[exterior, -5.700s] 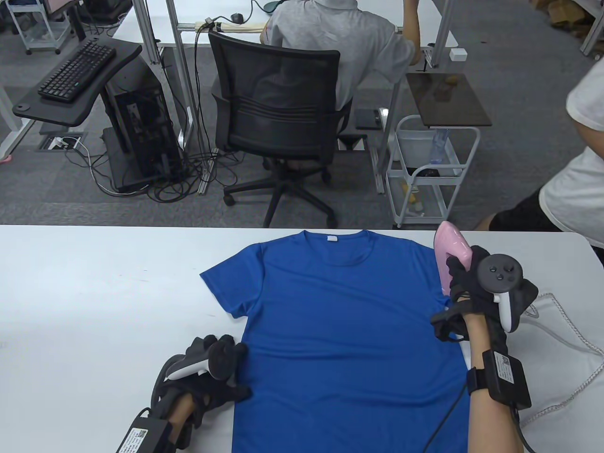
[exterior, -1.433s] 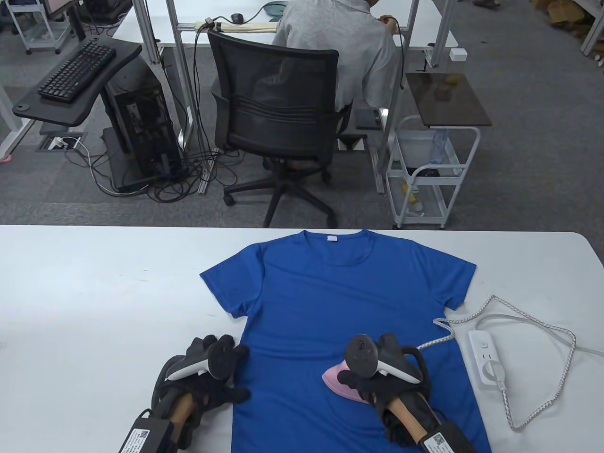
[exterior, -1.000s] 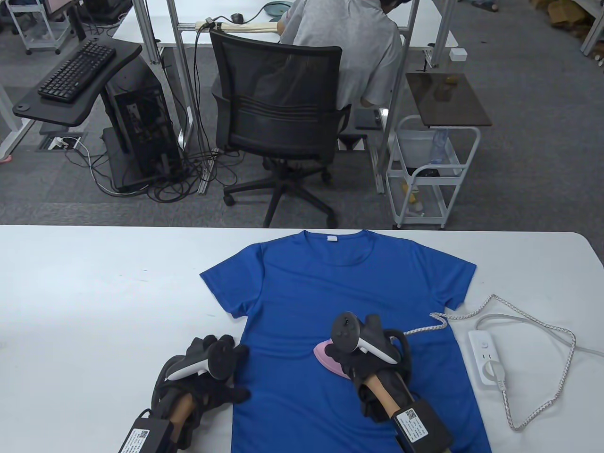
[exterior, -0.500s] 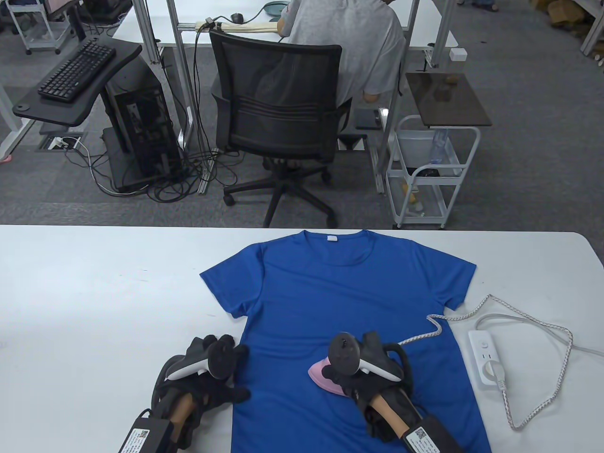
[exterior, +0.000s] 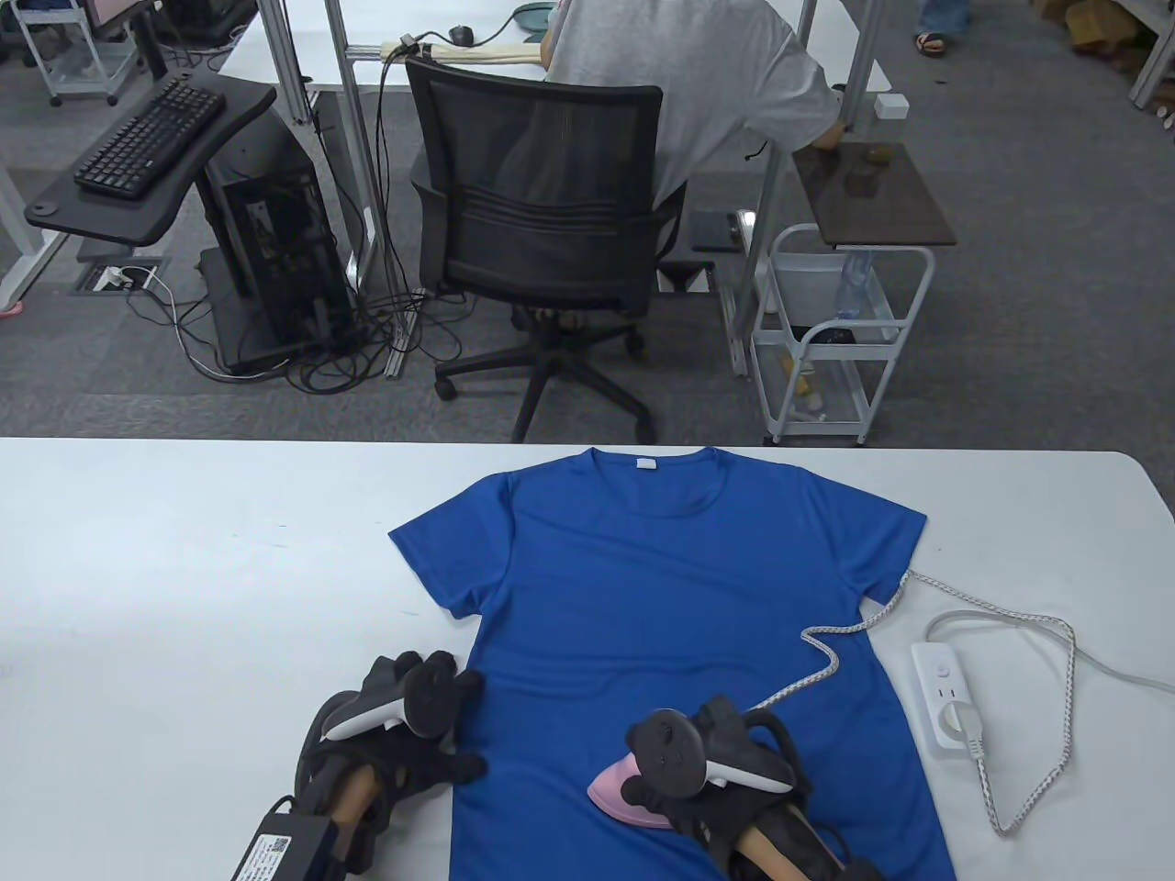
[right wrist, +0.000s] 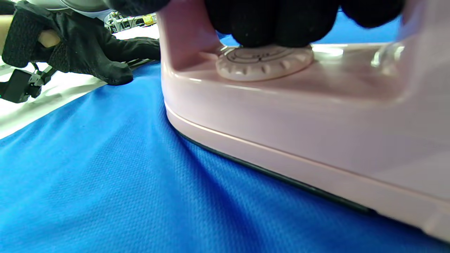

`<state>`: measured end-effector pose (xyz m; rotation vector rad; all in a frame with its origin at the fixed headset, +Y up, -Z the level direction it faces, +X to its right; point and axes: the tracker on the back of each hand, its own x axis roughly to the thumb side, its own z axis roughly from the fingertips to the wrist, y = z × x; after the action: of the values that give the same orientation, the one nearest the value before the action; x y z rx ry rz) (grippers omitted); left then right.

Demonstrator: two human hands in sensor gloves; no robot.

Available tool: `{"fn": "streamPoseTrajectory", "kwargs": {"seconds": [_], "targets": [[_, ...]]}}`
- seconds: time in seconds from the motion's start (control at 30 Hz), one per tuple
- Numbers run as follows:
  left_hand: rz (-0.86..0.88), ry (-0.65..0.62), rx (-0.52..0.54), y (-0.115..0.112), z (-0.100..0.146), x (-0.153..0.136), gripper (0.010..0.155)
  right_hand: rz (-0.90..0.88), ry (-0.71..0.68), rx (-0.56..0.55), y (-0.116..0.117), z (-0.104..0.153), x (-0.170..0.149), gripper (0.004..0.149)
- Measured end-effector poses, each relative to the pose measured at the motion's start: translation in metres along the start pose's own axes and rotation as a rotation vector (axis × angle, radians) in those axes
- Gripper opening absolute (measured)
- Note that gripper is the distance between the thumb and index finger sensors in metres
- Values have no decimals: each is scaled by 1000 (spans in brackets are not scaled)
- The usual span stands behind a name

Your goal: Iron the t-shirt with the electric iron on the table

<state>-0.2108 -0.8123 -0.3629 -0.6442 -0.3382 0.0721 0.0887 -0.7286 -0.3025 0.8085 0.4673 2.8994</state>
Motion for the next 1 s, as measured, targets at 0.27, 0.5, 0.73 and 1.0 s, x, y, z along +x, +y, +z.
{"fn": "streamPoseTrajectory", "kwargs": {"seconds": [0.27, 0.5, 0.73, 1.0], "targets": [[1, -1, 0, 0, 0, 0, 93, 1, 58, -21, -3, -13, 2, 69], [-1, 0, 0, 0, 0, 0, 93, -7, 133, -55, -10, -41, 4, 69], [0, -1, 0, 0, 0, 0, 93, -9, 206, -93, -17, -71, 4, 69], [-2, 0, -1, 0, 0, 0, 93, -16, 237, -111, -20, -84, 4, 69]]}}
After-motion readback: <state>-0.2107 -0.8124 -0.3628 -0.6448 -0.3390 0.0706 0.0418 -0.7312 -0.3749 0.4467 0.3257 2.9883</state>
